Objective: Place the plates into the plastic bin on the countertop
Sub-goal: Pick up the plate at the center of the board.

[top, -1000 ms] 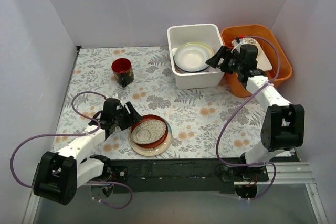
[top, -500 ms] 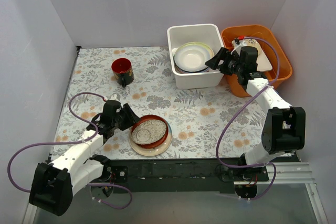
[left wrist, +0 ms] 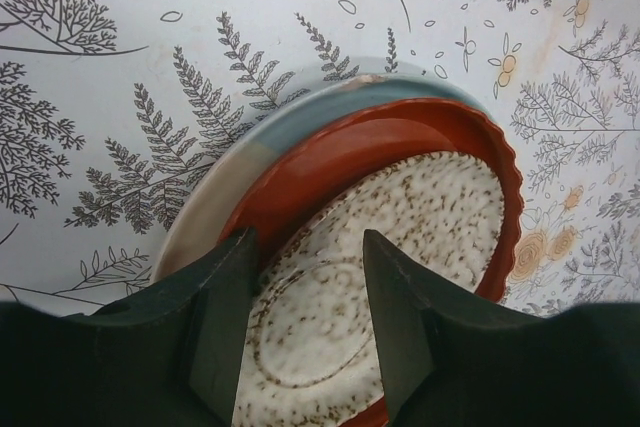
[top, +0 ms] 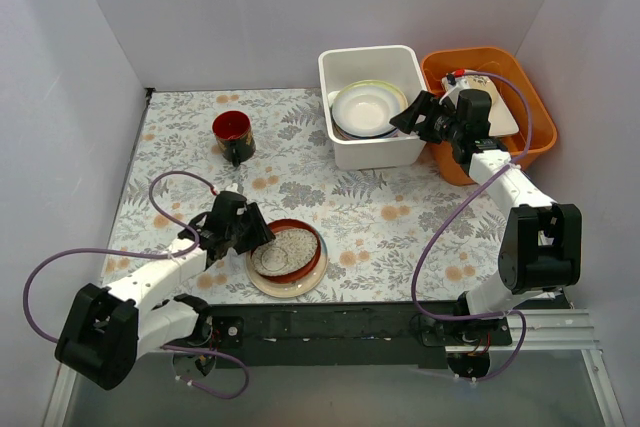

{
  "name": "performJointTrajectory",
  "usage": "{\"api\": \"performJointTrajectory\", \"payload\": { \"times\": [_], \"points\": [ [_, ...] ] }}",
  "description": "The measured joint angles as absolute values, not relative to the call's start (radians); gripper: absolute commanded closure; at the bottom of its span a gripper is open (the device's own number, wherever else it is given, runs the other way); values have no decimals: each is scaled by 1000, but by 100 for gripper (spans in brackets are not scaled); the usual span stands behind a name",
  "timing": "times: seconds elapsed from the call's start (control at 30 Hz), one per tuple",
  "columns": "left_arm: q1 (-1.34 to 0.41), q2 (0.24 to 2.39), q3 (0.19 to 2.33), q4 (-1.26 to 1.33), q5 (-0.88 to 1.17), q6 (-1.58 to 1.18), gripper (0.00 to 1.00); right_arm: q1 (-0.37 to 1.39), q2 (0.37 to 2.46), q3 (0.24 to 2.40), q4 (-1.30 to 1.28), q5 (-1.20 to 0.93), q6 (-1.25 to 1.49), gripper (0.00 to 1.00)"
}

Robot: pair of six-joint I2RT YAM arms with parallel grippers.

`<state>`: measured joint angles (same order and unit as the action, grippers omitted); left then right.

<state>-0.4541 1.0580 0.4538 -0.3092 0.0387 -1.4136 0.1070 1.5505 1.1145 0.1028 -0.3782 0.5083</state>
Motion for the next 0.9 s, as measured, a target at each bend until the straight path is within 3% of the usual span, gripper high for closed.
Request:
{"api": "performJointTrajectory", "payload": {
  "times": [0.13, 0.23, 0.27, 0.47, 0.9],
  "points": [
    [-462, 1084, 455, -306, 38, -1411, 58, 107, 1551, 1114, 104, -382, 508, 16],
    [-469, 1099, 456, -305, 38, -1409, 73, 107, 1551, 1114, 104, -386, 508, 16],
    [-469, 1103, 456, -305, 36, -1407, 83, 107, 1551, 1113, 105, -389, 508, 16],
    [-481, 1126, 460, -301, 67, -1391, 100, 107, 1547, 1100, 125, -396, 508, 16],
    [-488, 1127, 469, -298, 88, -1383, 100, 107, 1511, 1067, 130, -400, 508, 17]
  ]
}}
